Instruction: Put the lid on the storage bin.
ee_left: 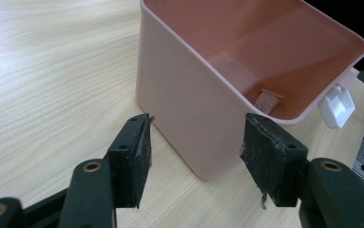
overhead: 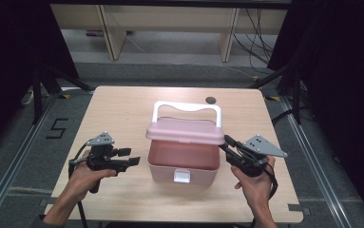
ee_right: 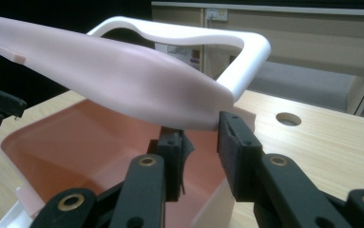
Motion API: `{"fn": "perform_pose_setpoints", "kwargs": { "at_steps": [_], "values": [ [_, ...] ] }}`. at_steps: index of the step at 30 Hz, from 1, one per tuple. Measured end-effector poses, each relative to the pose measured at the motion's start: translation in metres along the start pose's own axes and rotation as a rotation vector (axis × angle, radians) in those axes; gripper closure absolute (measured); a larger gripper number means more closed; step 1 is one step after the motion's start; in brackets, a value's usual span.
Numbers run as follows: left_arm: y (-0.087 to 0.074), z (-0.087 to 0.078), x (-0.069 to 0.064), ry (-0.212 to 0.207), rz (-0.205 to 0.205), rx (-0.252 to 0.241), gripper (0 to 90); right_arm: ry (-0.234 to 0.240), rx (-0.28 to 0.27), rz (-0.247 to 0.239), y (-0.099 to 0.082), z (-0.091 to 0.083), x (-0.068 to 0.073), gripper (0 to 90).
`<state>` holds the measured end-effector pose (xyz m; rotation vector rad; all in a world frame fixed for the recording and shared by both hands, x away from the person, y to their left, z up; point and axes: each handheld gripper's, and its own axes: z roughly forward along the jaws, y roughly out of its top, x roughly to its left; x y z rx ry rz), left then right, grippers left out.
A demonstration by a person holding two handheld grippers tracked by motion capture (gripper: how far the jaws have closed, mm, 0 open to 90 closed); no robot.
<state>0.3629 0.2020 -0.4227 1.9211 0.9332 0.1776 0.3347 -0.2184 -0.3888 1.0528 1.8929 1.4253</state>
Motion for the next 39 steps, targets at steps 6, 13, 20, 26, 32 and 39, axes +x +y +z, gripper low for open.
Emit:
{"fn": "perform_pose_setpoints", "kwargs": {
  "at_steps": [6, 13, 20, 26, 32, 39],
  "values": [
    [-0.001, 0.002, -0.001, -0.011, -0.009, -0.005, 42.4, 0.02, 0.028, 0.029, -0.009, -0.001, 0.001, 68.8],
    [-0.002, 0.003, -0.001, -0.012, 0.0, 0.01, 42.3, 0.039, 0.045, 0.034, -0.017, 0.0, 0.001, 67.2],
    [-0.003, 0.004, -0.002, -0.016, 0.001, 0.012, 42.3, 0.035, 0.068, 0.05, -0.023, -0.001, -0.001, 65.5],
    [-0.003, 0.005, -0.002, -0.014, 0.002, 0.017, 42.2, 0.036, 0.088, 0.08, -0.029, -0.001, -0.001, 64.8],
    [-0.005, 0.008, -0.003, -0.009, -0.007, 0.013, 42.2, 0.041, 0.09, 0.066, -0.033, 0.001, -0.004, 62.6],
    [-0.006, 0.011, -0.004, -0.014, -0.001, 0.023, 42.1, 0.0, 0.093, 0.053, -0.038, -0.002, -0.005, 60.9]
  ]
}}
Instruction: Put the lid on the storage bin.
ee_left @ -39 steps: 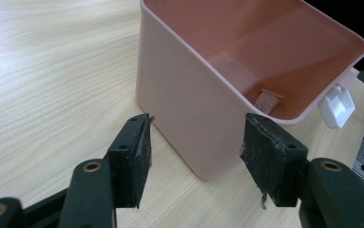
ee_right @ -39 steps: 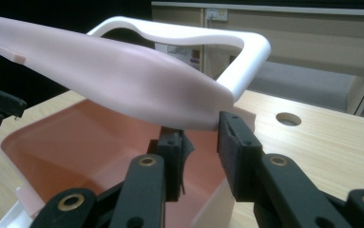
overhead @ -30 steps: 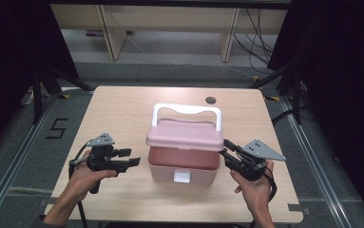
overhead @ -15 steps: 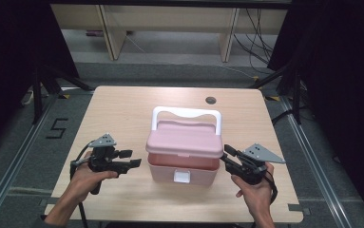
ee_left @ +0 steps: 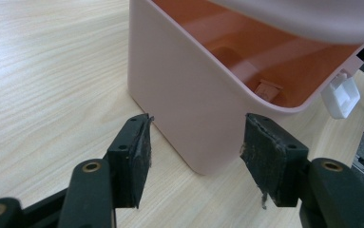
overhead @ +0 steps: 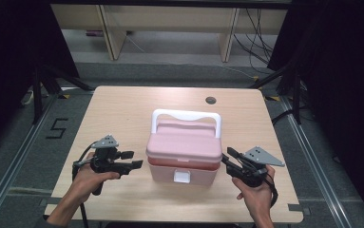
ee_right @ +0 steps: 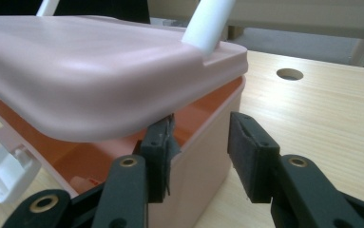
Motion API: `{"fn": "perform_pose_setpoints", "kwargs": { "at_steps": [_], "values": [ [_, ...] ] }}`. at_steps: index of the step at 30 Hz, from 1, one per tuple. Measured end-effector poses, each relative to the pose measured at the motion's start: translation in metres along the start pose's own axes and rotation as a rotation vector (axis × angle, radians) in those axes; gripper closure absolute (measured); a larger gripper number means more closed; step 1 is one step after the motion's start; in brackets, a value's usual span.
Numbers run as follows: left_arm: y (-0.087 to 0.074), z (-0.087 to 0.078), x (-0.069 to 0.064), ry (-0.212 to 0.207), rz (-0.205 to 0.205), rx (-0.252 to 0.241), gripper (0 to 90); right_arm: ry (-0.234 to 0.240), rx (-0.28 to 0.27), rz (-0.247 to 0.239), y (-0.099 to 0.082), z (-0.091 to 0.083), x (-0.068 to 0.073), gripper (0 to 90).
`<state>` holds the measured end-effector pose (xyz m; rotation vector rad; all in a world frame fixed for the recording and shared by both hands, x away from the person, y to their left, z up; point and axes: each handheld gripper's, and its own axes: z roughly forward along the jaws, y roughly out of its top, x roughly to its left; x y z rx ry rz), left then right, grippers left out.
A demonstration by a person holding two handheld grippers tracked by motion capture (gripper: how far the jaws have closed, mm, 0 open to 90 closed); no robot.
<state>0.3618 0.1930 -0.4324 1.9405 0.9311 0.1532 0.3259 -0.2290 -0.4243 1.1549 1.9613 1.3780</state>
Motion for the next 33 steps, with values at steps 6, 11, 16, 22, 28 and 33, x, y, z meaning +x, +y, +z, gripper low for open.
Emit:
{"fn": "perform_pose_setpoints", "kwargs": {
  "at_steps": [6, 11, 16, 22, 28, 33],
  "values": [
    [-0.001, 0.002, -0.002, -0.004, 0.013, 0.012, 41.9, -0.029, 0.025, 0.025, -0.007, 0.0, -0.005, 59.3],
    [-0.003, 0.007, -0.009, -0.025, 0.038, 0.028, 42.1, -0.025, 0.019, 0.049, -0.012, 0.001, -0.009, 57.5],
    [-0.004, 0.009, -0.014, -0.043, 0.056, 0.036, 42.1, -0.051, 0.03, 0.052, -0.014, -0.007, -0.013, 55.6],
    [-0.008, 0.013, -0.019, -0.051, 0.061, 0.052, 42.3, -0.034, 0.05, 0.069, -0.028, -0.019, -0.016, 55.0],
    [-0.011, 0.015, -0.022, -0.061, 0.079, 0.065, 42.0, -0.029, 0.073, 0.077, -0.04, -0.025, -0.015, 54.9],
    [-0.019, 0.014, -0.026, -0.052, 0.083, 0.067, 40.2, -0.002, 0.09, 0.082, -0.046, -0.029, -0.015, 52.3]
  ]
}}
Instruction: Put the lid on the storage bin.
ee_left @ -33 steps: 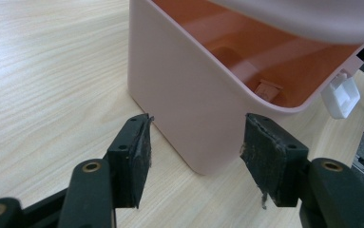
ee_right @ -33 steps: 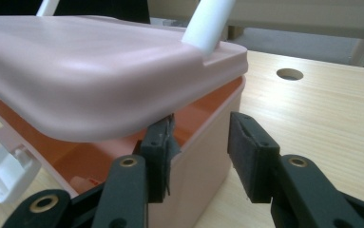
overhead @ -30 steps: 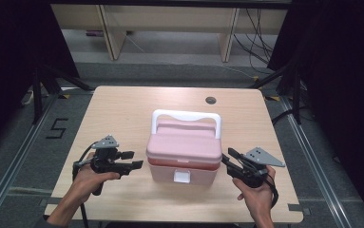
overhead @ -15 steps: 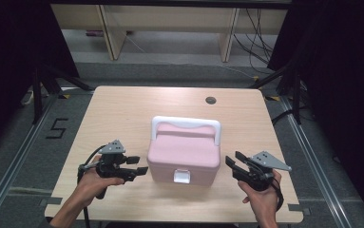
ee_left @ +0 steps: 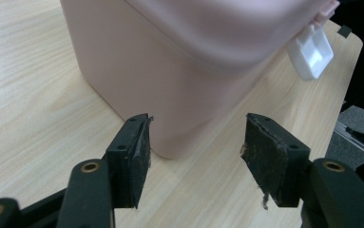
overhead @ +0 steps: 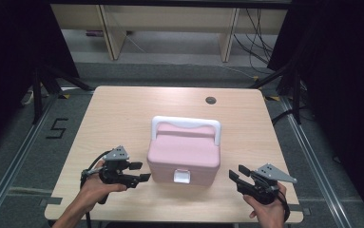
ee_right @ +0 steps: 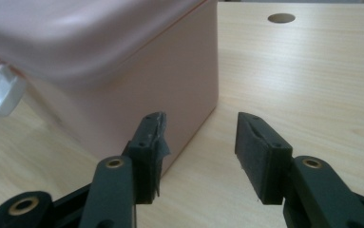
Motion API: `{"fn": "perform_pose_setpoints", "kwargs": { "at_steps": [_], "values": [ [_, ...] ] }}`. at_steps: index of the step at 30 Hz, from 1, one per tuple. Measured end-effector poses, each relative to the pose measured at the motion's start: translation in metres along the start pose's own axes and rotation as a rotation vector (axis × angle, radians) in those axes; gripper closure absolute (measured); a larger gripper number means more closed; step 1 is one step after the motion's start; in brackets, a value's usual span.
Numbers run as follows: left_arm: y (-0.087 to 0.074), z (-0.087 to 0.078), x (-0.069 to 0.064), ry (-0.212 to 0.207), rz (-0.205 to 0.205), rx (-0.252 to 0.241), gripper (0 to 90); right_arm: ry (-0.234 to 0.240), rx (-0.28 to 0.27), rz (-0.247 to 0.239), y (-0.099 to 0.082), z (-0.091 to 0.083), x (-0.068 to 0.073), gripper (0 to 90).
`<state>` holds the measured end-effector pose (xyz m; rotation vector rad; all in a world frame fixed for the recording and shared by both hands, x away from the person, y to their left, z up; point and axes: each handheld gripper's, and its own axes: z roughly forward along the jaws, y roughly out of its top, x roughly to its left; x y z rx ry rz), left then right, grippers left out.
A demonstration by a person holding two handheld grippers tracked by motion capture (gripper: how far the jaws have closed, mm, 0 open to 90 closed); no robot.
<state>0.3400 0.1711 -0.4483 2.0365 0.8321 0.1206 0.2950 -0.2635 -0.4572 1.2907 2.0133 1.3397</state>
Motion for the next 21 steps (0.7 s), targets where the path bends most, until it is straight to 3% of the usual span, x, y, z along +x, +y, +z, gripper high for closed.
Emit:
{"fn": "perform_pose_setpoints", "kwargs": {
  "at_steps": [3, 4, 5, 6, 7, 11, 13, 17, 18, 20, 21],
  "values": [
    [-0.005, 0.0, -0.003, 0.006, 0.0, -0.002, 38.8, 0.036, 0.012, 0.017, -0.004, 0.0, 0.001, 48.3],
    [-0.006, 0.001, -0.005, 0.007, -0.004, -0.009, 38.4, 0.026, 0.032, 0.036, -0.004, -0.002, 0.005, 46.4],
    [-0.008, 0.001, -0.006, 0.009, -0.005, -0.016, 37.9, 0.017, 0.013, -0.003, -0.005, 0.001, 0.003, 45.1],
    [-0.01, 0.0, -0.007, 0.015, 0.003, -0.01, 37.2, 0.036, 0.031, 0.008, -0.006, 0.0, 0.005, 43.8],
    [-0.012, 0.0, -0.008, 0.026, 0.001, -0.016, 36.5, 0.049, 0.013, 0.022, -0.007, 0.0, 0.007, 42.5],
    [-0.022, -0.001, -0.008, 0.035, -0.012, -0.008, 34.3, 0.061, 0.035, -0.005, -0.011, -0.002, 0.009, 38.6],
    [-0.028, -0.003, -0.007, 0.041, -0.02, -0.006, 34.0, 0.068, 0.049, 0.028, -0.013, -0.003, 0.011, 37.4],
    [-0.038, -0.007, -0.007, 0.041, -0.017, -0.012, 33.4, 0.069, 0.039, -0.002, -0.018, -0.002, 0.008, 35.8],
    [-0.039, -0.008, -0.008, 0.049, -0.012, -0.007, 33.2, 0.056, 0.074, 0.041, -0.019, -0.004, 0.011, 35.4],
    [-0.041, -0.01, -0.01, 0.061, 0.0, -0.009, 32.7, 0.062, 0.051, 0.002, -0.021, -0.001, 0.009, 35.1],
    [-0.042, -0.011, -0.011, 0.064, 0.0, -0.013, 32.4, 0.069, 0.065, 0.004, -0.021, -0.003, 0.01, 34.8]
  ]
}}
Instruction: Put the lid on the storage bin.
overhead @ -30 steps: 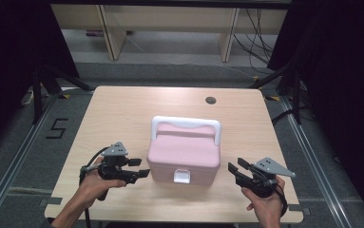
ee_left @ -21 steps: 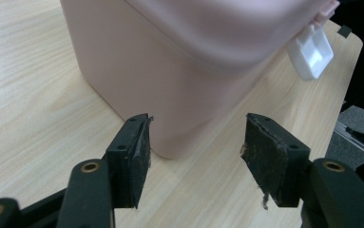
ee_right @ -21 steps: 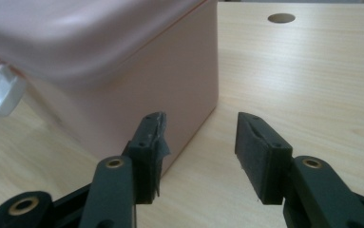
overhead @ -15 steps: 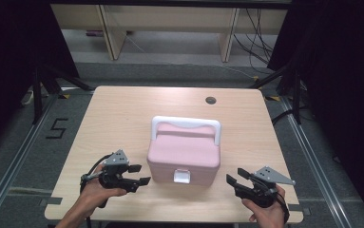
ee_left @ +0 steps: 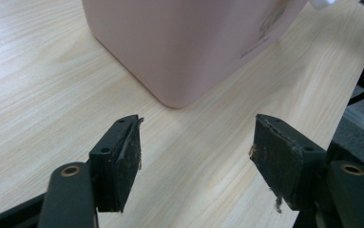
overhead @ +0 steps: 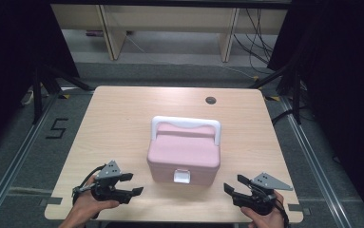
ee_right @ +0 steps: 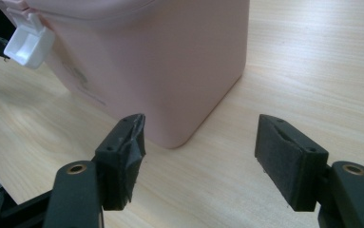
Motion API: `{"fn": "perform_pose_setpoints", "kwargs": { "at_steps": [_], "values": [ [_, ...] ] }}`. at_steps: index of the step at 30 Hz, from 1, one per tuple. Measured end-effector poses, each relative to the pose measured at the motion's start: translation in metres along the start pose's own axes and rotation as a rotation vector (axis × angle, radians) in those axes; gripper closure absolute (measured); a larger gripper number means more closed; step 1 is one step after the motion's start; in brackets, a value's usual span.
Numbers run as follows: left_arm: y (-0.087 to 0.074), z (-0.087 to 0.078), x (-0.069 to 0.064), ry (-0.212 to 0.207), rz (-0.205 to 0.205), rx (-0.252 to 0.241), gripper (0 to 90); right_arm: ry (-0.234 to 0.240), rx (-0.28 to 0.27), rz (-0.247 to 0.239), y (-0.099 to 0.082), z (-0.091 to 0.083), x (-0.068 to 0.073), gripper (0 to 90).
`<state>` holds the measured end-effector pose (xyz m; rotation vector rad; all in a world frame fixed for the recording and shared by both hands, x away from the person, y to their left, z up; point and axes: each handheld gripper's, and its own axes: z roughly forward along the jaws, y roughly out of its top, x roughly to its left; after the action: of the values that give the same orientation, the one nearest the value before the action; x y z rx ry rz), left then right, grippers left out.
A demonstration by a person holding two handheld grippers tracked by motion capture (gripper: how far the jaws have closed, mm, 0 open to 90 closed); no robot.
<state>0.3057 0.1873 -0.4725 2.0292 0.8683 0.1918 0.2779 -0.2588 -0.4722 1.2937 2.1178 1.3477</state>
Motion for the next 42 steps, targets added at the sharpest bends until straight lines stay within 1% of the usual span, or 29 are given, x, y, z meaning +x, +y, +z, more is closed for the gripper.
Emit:
{"fn": "perform_pose_setpoints", "kwargs": {
  "at_steps": [1, 2, 3, 4, 7, 10, 12, 13, 14, 15, 17, 18, 19, 22, 23, 24, 25, 27, 29, 32, 33, 34, 35, 36, 37, 38, 40, 41, 42],
  "values": [
    [-0.001, -0.001, 0.0, 0.0, 0.008, 0.002, 32.0, -0.01, -0.003, -0.019, 0.0, -0.001, 0.0, 34.4],
    [-0.001, -0.002, -0.001, 0.003, 0.01, 0.003, 31.4, 0.017, -0.007, -0.005, -0.001, 0.002, 0.001, 34.0],
    [-0.002, -0.001, -0.002, -0.001, 0.006, -0.012, 30.5, 0.008, 0.016, -0.012, -0.001, 0.0, 0.003, 33.2],
    [-0.003, -0.002, -0.003, 0.003, 0.01, 0.002, 29.8, 0.002, 0.003, -0.005, -0.002, 0.002, 0.006, 32.5],
    [-0.006, -0.003, -0.006, -0.004, 0.001, 0.006, 25.1, 0.002, 0.013, -0.082, -0.001, 0.0, 0.008, 30.7],
    [-0.009, -0.004, -0.01, 0.004, 0.016, 0.013, 21.2, 0.004, 0.023, -0.104, -0.003, 0.001, 0.013, 28.5],
    [-0.012, -0.005, -0.012, 0.004, 0.015, 0.009, 18.5, 0.022, 0.041, -0.087, -0.005, 0.002, 0.017, 27.2],
    [-0.013, -0.006, -0.013, 0.004, 0.013, 0.013, 16.8, 0.018, 0.029, -0.107, -0.006, 0.003, 0.017, 26.7],
    [-0.014, -0.007, -0.014, -0.003, 0.012, 0.009, 15.9, 0.023, 0.054, -0.072, -0.007, 0.001, 0.02, 26.1],
    [-0.015, -0.007, -0.016, -0.001, 0.006, 0.008, 15.5, 0.033, 0.042, -0.081, -0.008, 0.003, 0.02, 25.6],
    [-0.017, -0.008, -0.016, 0.002, 0.031, 0.018, 15.3, 0.026, 0.051, -0.1, -0.009, 0.002, 0.021, 25.6],
    [-0.019, -0.008, -0.019, 0.003, 0.02, 0.01, 15.3, 0.035, 0.068, -0.062, -0.01, 0.001, 0.024, 25.5],
    [-0.02, -0.007, -0.019, -0.006, 0.029, 0.012, 15.3, 0.022, 0.06, -0.1, -0.011, 0.002, 0.022, 25.4],
    [-0.024, -0.01, -0.019, -0.003, 0.065, 0.037, 15.3, 0.041, 0.077, -0.105, -0.013, 0.0, 0.025, 25.0],
    [-0.025, -0.009, -0.021, -0.004, 0.049, 0.024, 15.3, 0.037, 0.069, -0.082, -0.015, 0.002, 0.028, 24.7],
    [-0.027, -0.009, -0.023, -0.007, 0.04, 0.021, 15.3, 0.04, 0.09, -0.104, -0.015, 0.0, 0.027, 24.0],
    [-0.027, -0.011, -0.023, -0.004, 0.071, 0.053, 15.3, 0.042, 0.095, -0.109, -0.016, 0.0, 0.028, 23.2],
    [-0.029, -0.01, -0.027, -0.004, 0.064, 0.034, 15.3, 0.042, 0.117, -0.114, -0.019, -0.001, 0.031, 22.0],
    [-0.03, -0.012, -0.028, -0.005, 0.089, 0.051, 15.3, 0.061, 0.133, -0.123, -0.022, 0.0, 0.033, 21.1],
    [-0.033, -0.011, -0.034, -0.007, 0.081, 0.037, 15.4, 0.082, 0.172, -0.094, -0.027, 0.0, 0.041, 19.3],
    [-0.034, -0.012, -0.035, -0.006, 0.093, 0.048, 15.4, 0.084, 0.167, -0.135, -0.027, 0.001, 0.04, 19.2],
    [-0.035, -0.013, -0.035, 0.0, 0.122, 0.073, 15.4, 0.084, 0.176, -0.14, -0.028, 0.001, 0.042, 19.2],
    [-0.036, -0.012, -0.038, -0.005, 0.099, 0.051, 15.4, 0.083, 0.186, -0.131, -0.029, 0.0, 0.044, 19.1],
    [-0.037, -0.013, -0.038, 0.005, 0.123, 0.068, 15.4, 0.093, 0.188, -0.137, -0.03, 0.001, 0.044, 19.1],
    [-0.037, -0.013, -0.04, 0.0, 0.112, 0.059, 15.4, 0.087, 0.208, -0.117, -0.031, 0.0, 0.048, 19.1],
    [-0.038, -0.014, -0.04, 0.004, 0.129, 0.077, 15.4, 0.078, 0.193, -0.165, -0.031, 0.001, 0.045, 19.1],
    [-0.039, -0.014, -0.041, 0.006, 0.144, 0.084, 15.4, 0.082, 0.206, -0.164, -0.033, 0.002, 0.047, 19.0],
    [-0.04, -0.012, -0.044, -0.002, 0.107, 0.058, 15.4, 0.074, 0.233, -0.126, -0.035, 0.001, 0.05, 19.0],
    [-0.041, -0.012, -0.044, 0.0, 0.126, 0.072, 15.4, 0.073, 0.227, -0.165, -0.035, 0.003, 0.049, 19.0]
  ]
}}
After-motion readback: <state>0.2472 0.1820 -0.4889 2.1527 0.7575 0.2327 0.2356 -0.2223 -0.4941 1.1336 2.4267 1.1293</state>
